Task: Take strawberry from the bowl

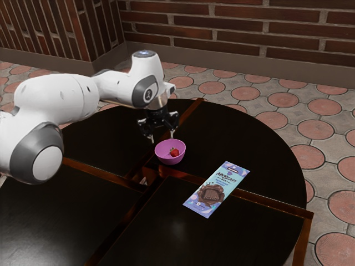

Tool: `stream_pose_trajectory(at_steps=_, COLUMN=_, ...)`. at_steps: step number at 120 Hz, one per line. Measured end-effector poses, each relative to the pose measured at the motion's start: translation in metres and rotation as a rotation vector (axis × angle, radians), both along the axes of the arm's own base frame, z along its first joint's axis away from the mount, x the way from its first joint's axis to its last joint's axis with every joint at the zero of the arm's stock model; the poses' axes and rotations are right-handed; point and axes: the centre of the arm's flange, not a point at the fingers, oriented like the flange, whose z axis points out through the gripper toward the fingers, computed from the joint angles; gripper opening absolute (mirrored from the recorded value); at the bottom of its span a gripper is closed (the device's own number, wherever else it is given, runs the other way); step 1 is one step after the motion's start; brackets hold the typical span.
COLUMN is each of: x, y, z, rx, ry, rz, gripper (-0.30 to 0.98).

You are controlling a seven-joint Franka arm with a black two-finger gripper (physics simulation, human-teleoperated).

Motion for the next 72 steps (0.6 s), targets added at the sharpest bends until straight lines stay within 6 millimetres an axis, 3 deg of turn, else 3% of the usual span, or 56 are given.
stream_pose_trajectory(at_steps=20, x=0.01, y=-0.003, z=-0.017, rx=0.001, ry=-0.031, rz=0.053, gripper=0.4)
stream_pose_trajectory(at_steps=72, x=-0.002, y=-0.028, z=-0.021, rx=-0.015, ry=-0.064, rz=0.085, gripper=0.34)
